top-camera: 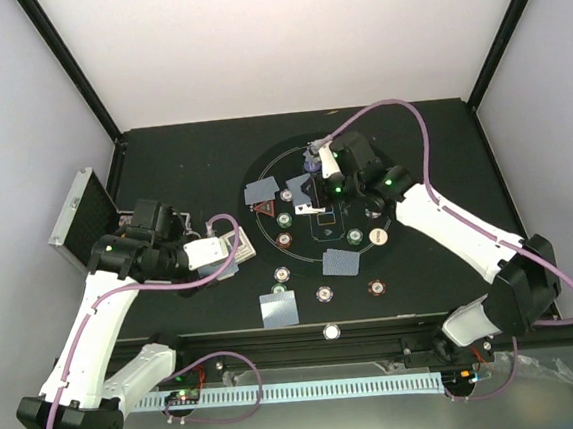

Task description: Distribute texas hold em gaming equipment

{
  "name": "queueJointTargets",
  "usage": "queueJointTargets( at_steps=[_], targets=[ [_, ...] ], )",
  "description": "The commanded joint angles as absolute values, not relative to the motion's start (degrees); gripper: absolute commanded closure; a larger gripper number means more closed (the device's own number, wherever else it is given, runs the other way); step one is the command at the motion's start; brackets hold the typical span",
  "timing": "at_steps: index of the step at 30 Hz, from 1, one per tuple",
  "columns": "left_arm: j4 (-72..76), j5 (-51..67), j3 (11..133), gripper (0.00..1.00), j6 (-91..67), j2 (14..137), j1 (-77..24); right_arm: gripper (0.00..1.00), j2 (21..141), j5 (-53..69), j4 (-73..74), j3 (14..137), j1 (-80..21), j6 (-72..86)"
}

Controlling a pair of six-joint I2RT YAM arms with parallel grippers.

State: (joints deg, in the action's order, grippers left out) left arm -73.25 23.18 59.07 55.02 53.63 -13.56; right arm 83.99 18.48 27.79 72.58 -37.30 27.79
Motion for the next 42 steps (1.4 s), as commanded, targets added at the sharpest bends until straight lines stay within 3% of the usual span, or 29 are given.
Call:
queueJointTargets(
  at_steps=[1,6,9,16,30,35,42],
  targets=[
    [-73.96,24.25,61.57,0.98,55.68,53.72,-13.36,0.99,83.26,-14.18,29.38,70.23,-37.61,0.98],
    [-74.13,24.43,62.41,0.99,55.21,54.49,-13.36,0.99,89.6,-31.95,16.91,65.79,-37.61,-20.01],
    [-74.04,24.4,62.71,0.98,55.36,54.87,-13.36,0.99,94.97,-34.65,12.49,65.93,-37.59,-26.95],
    [-73.39,23.69,62.45,0.98,55.81,55.52,-13.36,0.99,102.4,-32.49,2.12,63.43,-38.71,-36.56],
    [-72.88,23.6,62.72,0.99,55.9,55.8,-13.27,0.97,105.26,-25.29,6.22,61.58,-40.9,-36.95],
    [-73.76,24.12,63.45,0.98,56.16,55.48,-13.27,0.9,105.53,-23.13,8.07,61.23,-40.96,-35.64],
    [-74.19,23.61,64.19,0.98,56.07,55.35,-13.18,0.63,105.03,-22.08,11.85,62.02,-40.96,-34.2]
  ],
)
